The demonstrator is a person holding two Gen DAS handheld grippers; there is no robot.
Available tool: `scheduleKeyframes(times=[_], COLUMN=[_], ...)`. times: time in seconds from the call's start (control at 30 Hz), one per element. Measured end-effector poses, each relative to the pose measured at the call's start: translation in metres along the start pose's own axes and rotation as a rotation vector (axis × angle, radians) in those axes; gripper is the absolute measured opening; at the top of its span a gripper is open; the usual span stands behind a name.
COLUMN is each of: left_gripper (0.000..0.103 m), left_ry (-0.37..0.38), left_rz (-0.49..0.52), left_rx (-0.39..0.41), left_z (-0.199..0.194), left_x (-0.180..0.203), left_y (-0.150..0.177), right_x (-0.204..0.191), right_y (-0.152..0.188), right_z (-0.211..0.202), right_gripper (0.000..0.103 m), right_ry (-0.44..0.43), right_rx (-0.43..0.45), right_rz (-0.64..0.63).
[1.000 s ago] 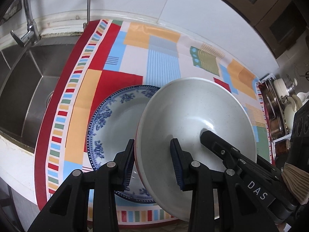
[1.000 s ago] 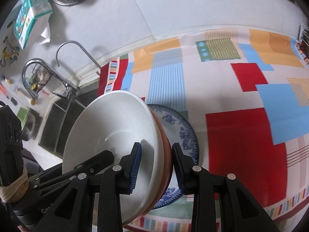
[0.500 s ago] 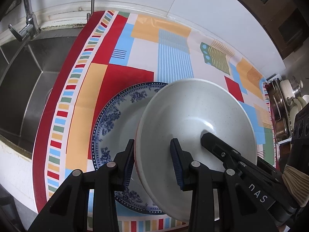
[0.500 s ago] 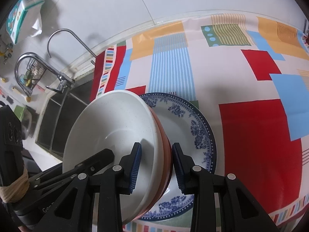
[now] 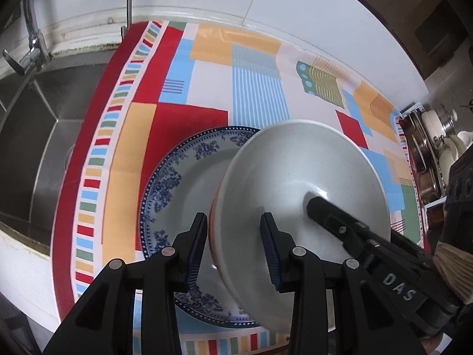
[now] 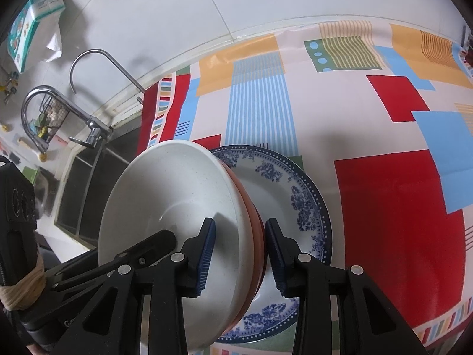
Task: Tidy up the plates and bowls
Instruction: 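Lower the bowls onto the plates and open both grippers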
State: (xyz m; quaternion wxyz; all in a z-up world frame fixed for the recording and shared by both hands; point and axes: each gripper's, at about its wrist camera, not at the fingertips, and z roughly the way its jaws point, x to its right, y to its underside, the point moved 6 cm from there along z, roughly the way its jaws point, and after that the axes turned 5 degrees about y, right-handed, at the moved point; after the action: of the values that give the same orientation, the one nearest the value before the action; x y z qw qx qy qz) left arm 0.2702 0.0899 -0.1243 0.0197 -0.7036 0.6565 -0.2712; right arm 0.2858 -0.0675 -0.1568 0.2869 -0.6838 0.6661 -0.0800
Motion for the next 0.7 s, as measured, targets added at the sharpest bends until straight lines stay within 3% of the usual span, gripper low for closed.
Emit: scheduleKeyframes(times=[0.17,0.3,0.57,0.7], left_gripper=[0.041,0.048,0.079,0.092], left_ry=[0.012,-0.007,-0.059,-0.108], left_rz=[0.040,0.096,0.166,0.196], left_rx=[0.041,0.113,0.333,0.424], left_z=[-0.017,-0.039,-0.084,-0.100], left_x=[0.005,0.012,0.025,0.030], left_y=[0.000,0.002,0.019,0.035], right_x=[-0.004,-0.006,-0.002,0.004], right_y=[-0.004,-0.005,0.013,0.028], right_z=[-0.019,-0.044,-0.105,-0.123], right_gripper=[0.052,0.054,0.077,0.082], right_ry=[0.013,0.057,0.163,0.190], right_rx=[0.087,0.179,0.393,0.441], right_rz=[-0.015,-0.037,-0.050,-0.056])
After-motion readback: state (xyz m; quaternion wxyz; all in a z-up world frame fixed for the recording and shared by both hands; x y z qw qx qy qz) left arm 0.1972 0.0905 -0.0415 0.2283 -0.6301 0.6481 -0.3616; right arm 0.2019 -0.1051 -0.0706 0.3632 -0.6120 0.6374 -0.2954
